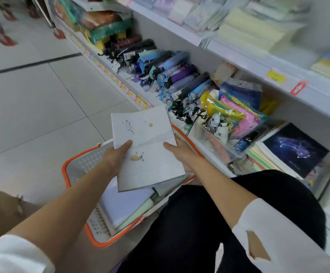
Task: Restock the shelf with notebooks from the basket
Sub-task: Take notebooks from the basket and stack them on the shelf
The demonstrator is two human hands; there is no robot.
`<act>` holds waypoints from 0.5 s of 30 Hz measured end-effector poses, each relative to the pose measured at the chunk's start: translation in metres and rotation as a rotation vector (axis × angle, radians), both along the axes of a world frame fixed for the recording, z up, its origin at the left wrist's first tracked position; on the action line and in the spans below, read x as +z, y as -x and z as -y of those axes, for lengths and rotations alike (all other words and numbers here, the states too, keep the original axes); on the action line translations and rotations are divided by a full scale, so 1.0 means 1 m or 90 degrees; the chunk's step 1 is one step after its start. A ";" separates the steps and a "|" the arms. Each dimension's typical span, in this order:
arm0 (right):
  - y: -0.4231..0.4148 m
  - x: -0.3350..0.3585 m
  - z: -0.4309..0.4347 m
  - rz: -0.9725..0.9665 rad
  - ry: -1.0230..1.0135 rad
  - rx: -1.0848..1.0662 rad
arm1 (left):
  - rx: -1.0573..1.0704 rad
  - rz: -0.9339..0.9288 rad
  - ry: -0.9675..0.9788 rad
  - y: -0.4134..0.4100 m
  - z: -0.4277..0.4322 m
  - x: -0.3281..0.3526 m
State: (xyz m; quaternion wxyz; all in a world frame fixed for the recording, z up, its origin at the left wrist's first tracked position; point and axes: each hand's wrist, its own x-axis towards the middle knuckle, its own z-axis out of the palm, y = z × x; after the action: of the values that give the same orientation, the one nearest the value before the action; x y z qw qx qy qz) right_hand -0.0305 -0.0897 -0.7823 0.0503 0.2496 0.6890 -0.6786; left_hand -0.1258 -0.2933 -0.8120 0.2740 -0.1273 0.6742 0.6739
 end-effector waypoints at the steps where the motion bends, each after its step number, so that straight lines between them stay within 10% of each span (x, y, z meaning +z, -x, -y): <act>1: -0.005 0.013 -0.009 -0.023 -0.012 -0.014 | -0.019 -0.016 -0.010 -0.001 -0.010 0.012; 15: -0.144 0.198 -0.150 -0.153 -0.211 -0.334 | -0.297 -0.088 -0.252 -0.069 -0.207 0.189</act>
State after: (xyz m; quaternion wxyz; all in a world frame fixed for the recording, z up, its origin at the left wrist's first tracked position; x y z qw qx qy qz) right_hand 0.1136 0.0605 -0.5844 -0.2490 0.3412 0.7032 -0.5720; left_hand -0.0564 -0.0862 -0.6226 0.3944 0.1329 0.5580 0.7179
